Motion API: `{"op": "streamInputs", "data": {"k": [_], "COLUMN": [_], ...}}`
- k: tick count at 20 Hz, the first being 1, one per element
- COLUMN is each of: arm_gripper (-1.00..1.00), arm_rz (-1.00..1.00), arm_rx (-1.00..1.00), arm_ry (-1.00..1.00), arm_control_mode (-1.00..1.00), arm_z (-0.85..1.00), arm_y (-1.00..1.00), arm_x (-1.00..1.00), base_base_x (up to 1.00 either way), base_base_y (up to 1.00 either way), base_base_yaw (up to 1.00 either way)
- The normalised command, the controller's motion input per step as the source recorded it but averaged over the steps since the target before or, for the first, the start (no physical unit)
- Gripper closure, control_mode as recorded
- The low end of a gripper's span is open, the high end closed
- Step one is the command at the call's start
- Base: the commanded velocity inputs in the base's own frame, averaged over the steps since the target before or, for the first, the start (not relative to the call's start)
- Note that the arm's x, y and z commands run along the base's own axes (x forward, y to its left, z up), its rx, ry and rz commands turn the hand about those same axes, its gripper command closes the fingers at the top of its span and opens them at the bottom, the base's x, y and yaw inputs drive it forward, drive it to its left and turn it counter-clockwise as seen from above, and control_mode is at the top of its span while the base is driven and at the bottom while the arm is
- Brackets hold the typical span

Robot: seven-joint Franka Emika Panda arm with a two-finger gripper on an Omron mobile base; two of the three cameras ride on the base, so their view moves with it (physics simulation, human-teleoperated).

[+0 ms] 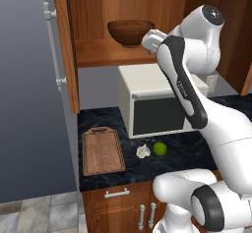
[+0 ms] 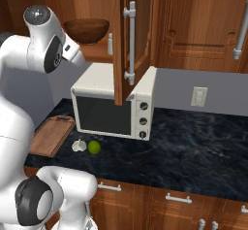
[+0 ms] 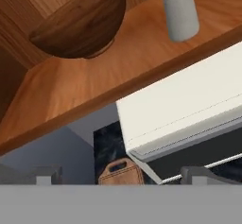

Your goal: Open the cabinet. Place the bowl and condiment on the counter. Then place the lime and garlic on the cutting board.

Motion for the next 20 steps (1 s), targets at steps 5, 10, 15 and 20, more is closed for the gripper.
{"op": "streamInputs", "data": {"k": [5,10,15,20], "arm_gripper": [-1.0,-1.0,-1.0,-1.0], "arm_rz": [0.06,0.01,0.0,0.0], "arm_rx": [-0.15,-0.16,-0.22,-0.04], "arm_ry": [-0.08,-0.11,-0.09,0.01], "arm_control_mode": [-1.0,-1.0,-1.0,-1.0], "arm_z": [0.01,0.0,-0.02,-0.02], "arm_y": [-0.49,-0.56,-0.24,-0.05], "arm_x": [0.04,0.13,0.18,0.08], "base_base_x": [0.0,0.0,0.0,0.0], "base_base_y": [0.0,0.0,0.0,0.0], "base_base_yaw": [0.0,0.0,0.0,0.0]}}
